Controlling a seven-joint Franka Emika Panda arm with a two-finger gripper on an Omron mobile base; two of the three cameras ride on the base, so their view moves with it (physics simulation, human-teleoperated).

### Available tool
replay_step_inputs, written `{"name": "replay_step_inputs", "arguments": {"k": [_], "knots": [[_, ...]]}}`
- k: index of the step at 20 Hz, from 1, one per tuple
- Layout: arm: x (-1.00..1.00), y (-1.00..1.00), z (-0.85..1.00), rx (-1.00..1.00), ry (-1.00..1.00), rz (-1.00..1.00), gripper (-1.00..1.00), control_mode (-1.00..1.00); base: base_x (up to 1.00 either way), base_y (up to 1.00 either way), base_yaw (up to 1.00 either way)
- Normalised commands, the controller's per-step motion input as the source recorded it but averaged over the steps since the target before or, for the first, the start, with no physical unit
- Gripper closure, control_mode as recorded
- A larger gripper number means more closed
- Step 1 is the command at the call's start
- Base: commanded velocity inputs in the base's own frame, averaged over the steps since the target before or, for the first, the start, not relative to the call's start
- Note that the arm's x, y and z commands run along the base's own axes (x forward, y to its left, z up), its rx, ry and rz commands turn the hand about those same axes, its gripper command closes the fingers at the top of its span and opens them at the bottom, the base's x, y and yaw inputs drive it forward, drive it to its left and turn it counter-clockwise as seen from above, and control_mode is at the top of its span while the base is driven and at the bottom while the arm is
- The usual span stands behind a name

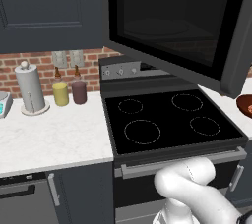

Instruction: Open the microwave, place the bowl with waffle inside the microwave, then close the microwave door and turn it on.

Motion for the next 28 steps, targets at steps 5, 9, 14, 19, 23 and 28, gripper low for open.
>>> {"name": "replay_step_inputs", "arguments": {"k": [5,9,14,19,23,28], "knots": [[0.48,0.05,-0.11,0.04,-0.10,0.13,-1.00,-1.00,0.00,0.00,0.00],[0.21,0.22,0.00,0.00,0.00,-0.03,-1.00,-1.00,0.00,0.00,0.00],[0.21,0.17,0.00,0.00,0.00,-0.03,-1.00,-1.00,0.00,0.00,0.00],[0.28,0.23,0.00,0.00,0.00,0.00,-1.00,-1.00,0.00,0.00,0.00],[0.32,0.38,-0.01,0.00,0.00,0.00,-1.00,-1.00,0.00,0.00,0.00],[0.06,0.46,0.00,0.00,0.00,0.03,-1.00,-1.00,0.00,0.00,0.00]]}}
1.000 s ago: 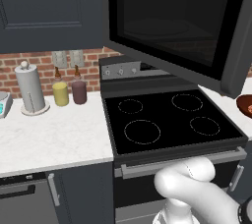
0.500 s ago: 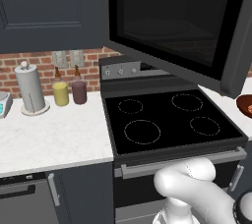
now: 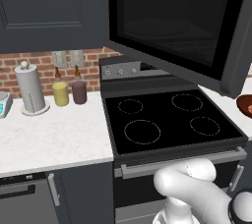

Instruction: Open the microwave, place the bowl with waffle inside the microwave, then close the microwave door and turn it on.

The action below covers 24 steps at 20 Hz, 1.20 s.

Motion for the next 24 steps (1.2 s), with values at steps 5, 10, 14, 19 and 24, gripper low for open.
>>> {"name": "replay_step_inputs", "arguments": {"k": [5,10,14,19,24], "knots": [[-0.22,0.47,0.02,0.00,0.00,0.12,-1.00,-1.00,0.00,0.00,0.00],[-0.67,0.61,0.10,-0.01,-0.01,0.17,-1.00,-1.00,0.00,0.00,0.00],[-0.90,0.73,0.17,-0.03,-0.04,0.19,-1.00,-1.00,0.00,0.00,0.00],[-0.85,0.89,0.14,-0.06,-0.07,0.18,-1.00,-1.00,0.00,0.00,0.00],[-0.10,0.90,0.02,-0.02,0.00,0.03,-1.00,-1.00,0.00,0.00,0.00]]}}
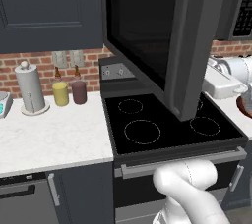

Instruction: Open the microwave, place the bowl with waffle inside the microwave, then close the microwave door and turn it on.

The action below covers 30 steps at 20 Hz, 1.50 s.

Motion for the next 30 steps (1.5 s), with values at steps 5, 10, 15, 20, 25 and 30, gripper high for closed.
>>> {"name": "replay_step_inputs", "arguments": {"k": [5,10,15,20,25,30], "knots": [[0.14,0.74,0.02,0.00,0.00,0.00,-1.00,-1.00,0.00,0.00,0.00],[0.14,0.67,0.00,0.00,0.00,-0.04,-1.00,-1.00,0.00,0.00,0.00],[0.08,0.64,0.00,0.00,0.00,-0.05,-1.00,-1.00,0.00,0.00,0.00],[0.02,0.37,0.00,0.00,0.04,-0.04,-1.00,-1.00,0.00,0.00,0.00],[0.00,-0.30,0.00,0.00,0.10,-0.07,-1.00,-1.00,0.00,0.00,0.00],[-0.05,-0.97,0.10,0.00,0.25,-0.29,-1.00,-1.00,0.00,0.00,0.00]]}}
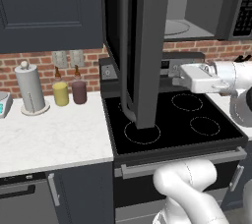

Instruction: Open the microwave, place the bowl with waffle inside the microwave, then close the microwave door and turn it on.

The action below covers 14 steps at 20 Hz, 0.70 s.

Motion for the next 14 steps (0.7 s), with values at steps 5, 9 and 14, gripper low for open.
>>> {"name": "replay_step_inputs", "arguments": {"k": [5,9,14], "knots": [[0.02,-1.00,-0.07,0.00,0.23,-0.51,-1.00,-1.00,0.00,0.00,0.00],[0.48,-1.00,-0.42,-0.12,0.02,-0.35,-1.00,-1.00,0.00,0.00,0.00],[0.64,-1.00,-0.49,-0.25,0.00,-0.31,-1.00,-1.00,0.00,0.00,0.00]]}}
